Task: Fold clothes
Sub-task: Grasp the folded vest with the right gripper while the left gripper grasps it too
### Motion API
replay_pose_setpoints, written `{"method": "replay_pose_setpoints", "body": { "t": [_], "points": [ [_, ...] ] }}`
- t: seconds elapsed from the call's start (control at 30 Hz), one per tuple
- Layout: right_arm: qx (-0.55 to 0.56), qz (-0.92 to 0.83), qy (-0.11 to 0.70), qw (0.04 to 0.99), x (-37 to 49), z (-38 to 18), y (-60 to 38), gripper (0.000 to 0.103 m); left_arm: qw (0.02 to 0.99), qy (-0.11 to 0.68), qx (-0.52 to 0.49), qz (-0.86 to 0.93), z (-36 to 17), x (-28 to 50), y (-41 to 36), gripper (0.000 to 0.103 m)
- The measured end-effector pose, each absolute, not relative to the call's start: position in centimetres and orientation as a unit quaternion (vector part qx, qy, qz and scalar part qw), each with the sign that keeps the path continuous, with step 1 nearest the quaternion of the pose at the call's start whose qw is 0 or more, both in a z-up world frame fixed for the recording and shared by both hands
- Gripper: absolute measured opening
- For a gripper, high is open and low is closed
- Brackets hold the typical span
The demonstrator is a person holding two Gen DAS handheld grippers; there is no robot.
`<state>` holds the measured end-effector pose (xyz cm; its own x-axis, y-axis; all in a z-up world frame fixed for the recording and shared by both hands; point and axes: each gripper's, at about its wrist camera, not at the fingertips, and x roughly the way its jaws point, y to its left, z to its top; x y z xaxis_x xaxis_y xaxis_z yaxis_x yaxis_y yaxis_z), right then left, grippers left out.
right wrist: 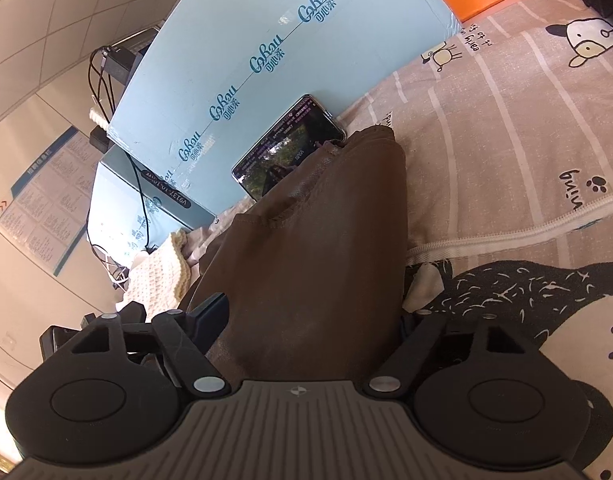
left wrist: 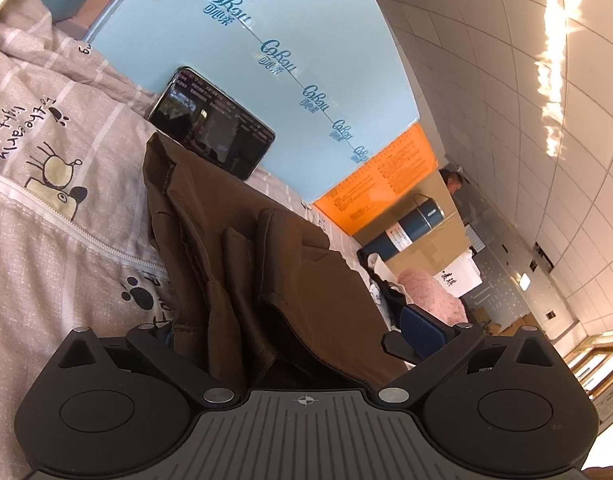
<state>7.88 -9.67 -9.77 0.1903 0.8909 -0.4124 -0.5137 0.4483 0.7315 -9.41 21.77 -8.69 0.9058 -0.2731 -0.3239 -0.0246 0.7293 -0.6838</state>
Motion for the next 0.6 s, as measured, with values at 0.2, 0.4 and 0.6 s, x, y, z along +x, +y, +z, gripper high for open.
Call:
{"method": "replay_pose_setpoints", "body": {
  "t": [0.2, 0.4, 0.6],
  "points": [
    [0.22, 0.459, 0.415, 0.754, 8.1, -10.2, -9.6, 0.04, 0.944, 0.219, -0.245, -0.011, -8.2, -9.0, 19.5, 0.057],
    [0.22, 0.454, 0.402, 0.764, 7.8, -10.1, -9.6, 0.034, 0.952, 0.199, -0.232, -0.012, -7.6, -9.7, 19.4, 0.039],
    [0.244, 0.453, 0.379, 0.769, 7.4, -9.1, -10.6, 0.022, 0.963, 0.179, -0.202, -0.014, -6.1, -10.3, 17.3, 0.032]
  ]
}}
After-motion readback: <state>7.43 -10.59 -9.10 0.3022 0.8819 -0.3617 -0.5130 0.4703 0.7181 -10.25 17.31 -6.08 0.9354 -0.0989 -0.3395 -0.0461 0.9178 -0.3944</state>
